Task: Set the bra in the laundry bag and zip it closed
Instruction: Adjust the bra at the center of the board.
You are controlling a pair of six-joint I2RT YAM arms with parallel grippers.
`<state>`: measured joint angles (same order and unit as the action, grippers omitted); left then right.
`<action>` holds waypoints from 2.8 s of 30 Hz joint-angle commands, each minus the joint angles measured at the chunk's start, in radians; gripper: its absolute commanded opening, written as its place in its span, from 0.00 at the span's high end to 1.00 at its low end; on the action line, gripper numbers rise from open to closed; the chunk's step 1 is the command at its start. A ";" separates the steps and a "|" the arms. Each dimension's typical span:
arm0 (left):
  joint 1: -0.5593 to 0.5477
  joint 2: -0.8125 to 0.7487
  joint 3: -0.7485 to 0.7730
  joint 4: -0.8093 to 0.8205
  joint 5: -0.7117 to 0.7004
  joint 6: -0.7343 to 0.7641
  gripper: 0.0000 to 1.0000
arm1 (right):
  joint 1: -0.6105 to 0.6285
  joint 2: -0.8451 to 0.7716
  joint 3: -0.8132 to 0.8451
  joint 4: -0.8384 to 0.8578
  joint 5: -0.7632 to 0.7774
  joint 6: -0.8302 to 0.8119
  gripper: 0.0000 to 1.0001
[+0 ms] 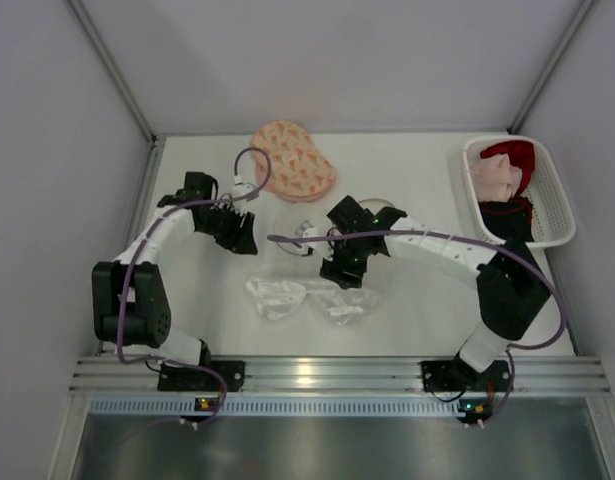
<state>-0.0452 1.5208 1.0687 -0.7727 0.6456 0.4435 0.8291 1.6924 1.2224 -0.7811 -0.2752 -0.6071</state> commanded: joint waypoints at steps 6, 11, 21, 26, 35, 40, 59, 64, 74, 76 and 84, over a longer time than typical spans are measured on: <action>-0.119 0.075 0.065 0.145 0.026 0.075 0.51 | -0.030 -0.272 -0.015 0.229 0.031 0.144 0.24; -0.254 0.039 0.033 0.144 0.043 0.375 0.53 | -0.091 -0.436 -0.049 0.227 0.019 0.280 0.00; -0.340 0.139 0.031 0.145 0.120 0.816 0.62 | -0.360 -0.602 -0.110 0.175 -0.041 0.513 0.01; -0.404 0.182 0.020 0.144 0.115 0.899 0.66 | -0.500 -0.597 -0.138 0.125 -0.097 0.570 0.01; -0.450 0.275 0.060 0.145 0.051 0.931 0.63 | -0.584 -0.593 -0.149 0.091 -0.151 0.576 0.01; -0.456 0.354 0.112 0.144 -0.009 0.911 0.60 | -0.585 -0.593 -0.156 0.098 -0.157 0.580 0.01; -0.459 -0.074 0.149 0.026 -0.074 0.763 1.00 | -0.591 -0.516 -0.185 0.057 -0.148 0.435 0.01; -0.478 -0.197 0.140 0.026 -0.032 0.660 1.00 | -0.591 -0.499 -0.169 0.026 -0.168 0.425 0.00; -0.668 -0.174 0.166 0.027 0.100 0.361 1.00 | -0.597 -0.435 -0.158 -0.049 -0.197 0.412 0.00; -0.714 -0.117 0.180 0.053 0.114 0.281 1.00 | -0.605 -0.410 -0.161 -0.052 -0.226 0.425 0.02; -0.834 0.142 0.215 0.257 0.016 0.097 1.00 | -0.617 -0.355 -0.184 -0.058 -0.262 0.431 0.14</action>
<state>-0.8478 1.6203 1.2438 -0.6197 0.6895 0.6353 0.2279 1.3300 1.0283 -0.8314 -0.4973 -0.1761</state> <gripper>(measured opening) 0.014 0.879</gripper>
